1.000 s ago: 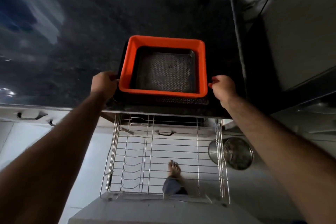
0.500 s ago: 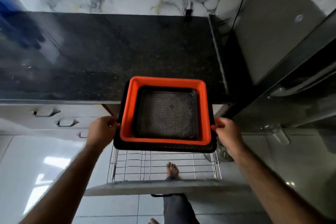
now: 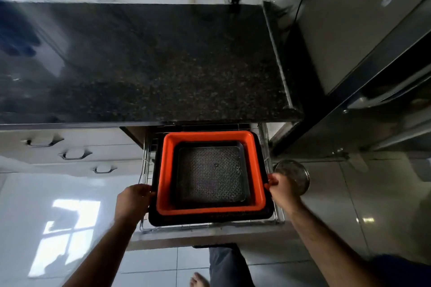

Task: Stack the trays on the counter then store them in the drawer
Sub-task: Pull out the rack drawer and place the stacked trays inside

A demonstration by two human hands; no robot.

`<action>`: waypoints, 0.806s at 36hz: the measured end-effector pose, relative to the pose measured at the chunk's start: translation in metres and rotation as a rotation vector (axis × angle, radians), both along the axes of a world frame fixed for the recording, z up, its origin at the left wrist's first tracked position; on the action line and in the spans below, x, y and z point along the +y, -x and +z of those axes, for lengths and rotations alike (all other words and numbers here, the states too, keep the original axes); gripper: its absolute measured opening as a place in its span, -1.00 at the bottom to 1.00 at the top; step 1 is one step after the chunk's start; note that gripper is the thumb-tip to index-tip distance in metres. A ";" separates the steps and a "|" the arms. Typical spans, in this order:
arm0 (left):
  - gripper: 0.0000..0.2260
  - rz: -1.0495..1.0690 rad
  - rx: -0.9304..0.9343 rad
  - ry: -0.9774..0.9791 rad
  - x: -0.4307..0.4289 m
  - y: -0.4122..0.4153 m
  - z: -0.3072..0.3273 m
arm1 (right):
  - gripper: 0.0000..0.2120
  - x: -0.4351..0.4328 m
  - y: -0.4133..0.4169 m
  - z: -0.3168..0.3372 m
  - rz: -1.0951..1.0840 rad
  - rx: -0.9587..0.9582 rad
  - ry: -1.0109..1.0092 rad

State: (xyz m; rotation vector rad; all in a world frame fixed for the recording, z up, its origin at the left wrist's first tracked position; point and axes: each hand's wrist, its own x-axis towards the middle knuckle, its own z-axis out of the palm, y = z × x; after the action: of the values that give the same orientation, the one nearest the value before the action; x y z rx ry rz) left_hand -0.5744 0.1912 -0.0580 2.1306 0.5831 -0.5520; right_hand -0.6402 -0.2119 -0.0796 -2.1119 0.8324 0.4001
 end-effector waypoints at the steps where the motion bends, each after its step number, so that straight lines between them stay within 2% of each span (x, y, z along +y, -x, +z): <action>1: -0.67 0.005 0.022 -0.007 -0.004 -0.005 -0.006 | -0.79 -0.001 -0.004 -0.009 0.002 0.021 0.012; 9: -0.82 0.003 0.192 -0.049 -0.040 -0.048 -0.083 | -0.71 -0.017 -0.051 -0.078 0.035 0.150 0.174; 11: -0.84 -0.028 0.207 -0.119 -0.050 -0.058 -0.098 | -0.75 -0.019 -0.062 -0.091 0.053 0.174 0.220; 14: -0.87 -0.154 0.199 -0.306 -0.064 -0.069 -0.111 | -0.79 -0.020 -0.071 -0.105 0.063 0.216 0.264; 20: -0.87 -0.241 0.223 -0.423 -0.085 -0.084 -0.124 | -0.79 -0.025 -0.080 -0.122 0.060 0.278 0.353; 24: -0.88 -0.215 0.267 -0.447 -0.091 -0.086 -0.131 | -0.79 -0.024 -0.083 -0.126 0.048 0.283 0.351; 26: -0.88 -0.219 0.282 -0.471 -0.095 -0.087 -0.133 | -0.72 -0.024 -0.085 -0.127 0.012 0.213 0.344; 29: -0.85 -0.248 0.282 -0.493 -0.100 -0.086 -0.138 | -0.43 -0.018 -0.084 -0.126 -0.030 0.163 0.299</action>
State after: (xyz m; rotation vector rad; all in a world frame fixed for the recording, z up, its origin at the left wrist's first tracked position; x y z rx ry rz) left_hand -0.4886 0.0914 -0.1964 2.6342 0.6653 -0.9348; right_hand -0.5564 -0.2301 -0.2053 -2.3608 1.0731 0.4598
